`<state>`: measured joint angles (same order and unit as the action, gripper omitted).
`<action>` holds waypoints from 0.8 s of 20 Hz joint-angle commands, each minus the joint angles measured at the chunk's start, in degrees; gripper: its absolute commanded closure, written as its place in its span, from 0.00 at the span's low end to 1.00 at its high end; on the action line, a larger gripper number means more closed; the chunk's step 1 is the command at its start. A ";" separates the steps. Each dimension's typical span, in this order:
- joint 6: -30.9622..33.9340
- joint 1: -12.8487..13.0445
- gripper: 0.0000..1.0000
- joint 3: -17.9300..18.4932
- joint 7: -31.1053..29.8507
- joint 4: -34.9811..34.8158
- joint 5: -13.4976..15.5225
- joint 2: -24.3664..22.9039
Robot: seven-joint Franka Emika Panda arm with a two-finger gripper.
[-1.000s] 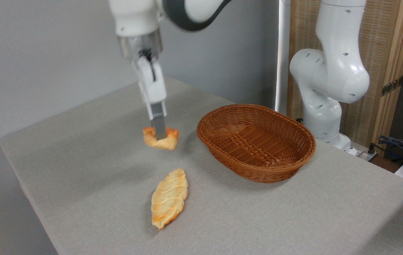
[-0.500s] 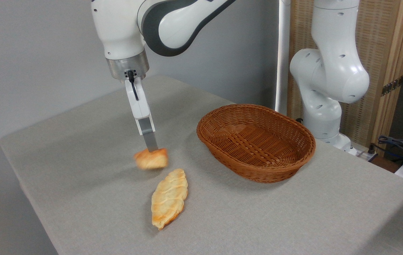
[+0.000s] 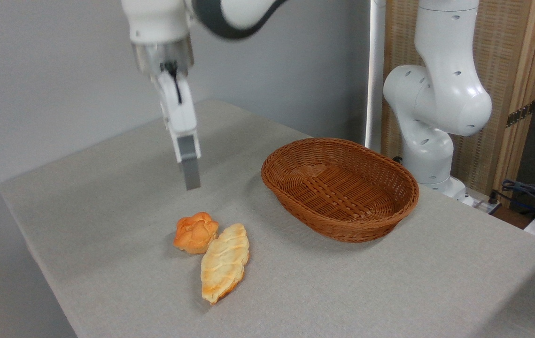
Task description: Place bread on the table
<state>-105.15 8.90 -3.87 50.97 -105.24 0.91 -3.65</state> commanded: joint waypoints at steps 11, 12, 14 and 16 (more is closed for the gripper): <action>14.53 -4.59 0.00 6.42 -9.04 15.41 0.14 2.25; 14.53 -4.59 0.00 6.42 -8.87 15.41 0.14 2.25; 14.53 -4.59 0.00 6.42 -8.78 15.41 0.23 2.25; 14.71 -4.68 0.00 6.51 -8.78 15.24 0.32 2.25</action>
<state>-92.46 4.16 2.36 42.88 -91.64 0.92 -2.17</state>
